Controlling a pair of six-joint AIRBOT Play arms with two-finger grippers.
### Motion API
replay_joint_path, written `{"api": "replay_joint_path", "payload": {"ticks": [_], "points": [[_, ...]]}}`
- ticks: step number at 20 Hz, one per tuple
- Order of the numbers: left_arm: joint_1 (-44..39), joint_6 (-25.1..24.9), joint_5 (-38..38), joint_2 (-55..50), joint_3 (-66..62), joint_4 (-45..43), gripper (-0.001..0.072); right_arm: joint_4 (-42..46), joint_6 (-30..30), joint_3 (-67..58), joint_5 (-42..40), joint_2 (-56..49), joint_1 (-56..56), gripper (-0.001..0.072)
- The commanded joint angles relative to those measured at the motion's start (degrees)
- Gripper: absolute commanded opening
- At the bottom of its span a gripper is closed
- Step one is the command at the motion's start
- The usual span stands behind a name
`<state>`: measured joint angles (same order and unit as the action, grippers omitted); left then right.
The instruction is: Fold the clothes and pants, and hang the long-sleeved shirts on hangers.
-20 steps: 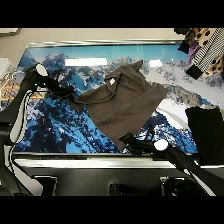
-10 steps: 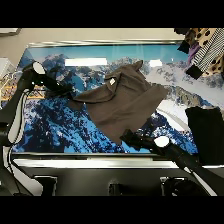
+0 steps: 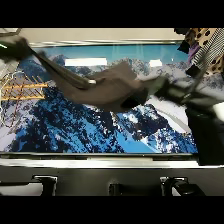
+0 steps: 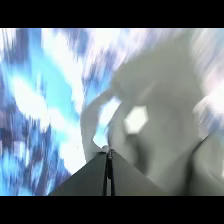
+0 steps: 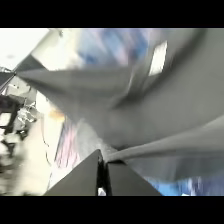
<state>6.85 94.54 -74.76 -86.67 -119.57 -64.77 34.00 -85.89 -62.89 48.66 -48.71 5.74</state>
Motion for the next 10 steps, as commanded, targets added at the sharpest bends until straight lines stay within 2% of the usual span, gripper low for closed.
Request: {"api": "replay_joint_path", "payload": {"ticks": [1, 4, 6, 10], "points": [[2.5, -0.2, 8.5, 14.7, -0.6, 0.9, 0.0013, 9.5, 0.7, -22.1, 11.3, 1.8, -3.5, 0.0029], [2.8, 0.1, 13.2, 25.7, -0.6, -3.5, 0.0013, 15.2, 0.8, -37.7, 14.5, 2.8, -3.5, 0.0029], [2.8, 2.3, 14.6, 31.3, -0.6, -7.0, 0.0013, 19.9, -1.0, -45.2, 14.5, 3.6, -3.5, 0.0029], [2.8, 5.2, 13.3, 36.0, -0.6, -16.1, 0.0012, 28.3, -6.5, -51.4, 15.1, 3.7, -3.5, 0.0029]]}}
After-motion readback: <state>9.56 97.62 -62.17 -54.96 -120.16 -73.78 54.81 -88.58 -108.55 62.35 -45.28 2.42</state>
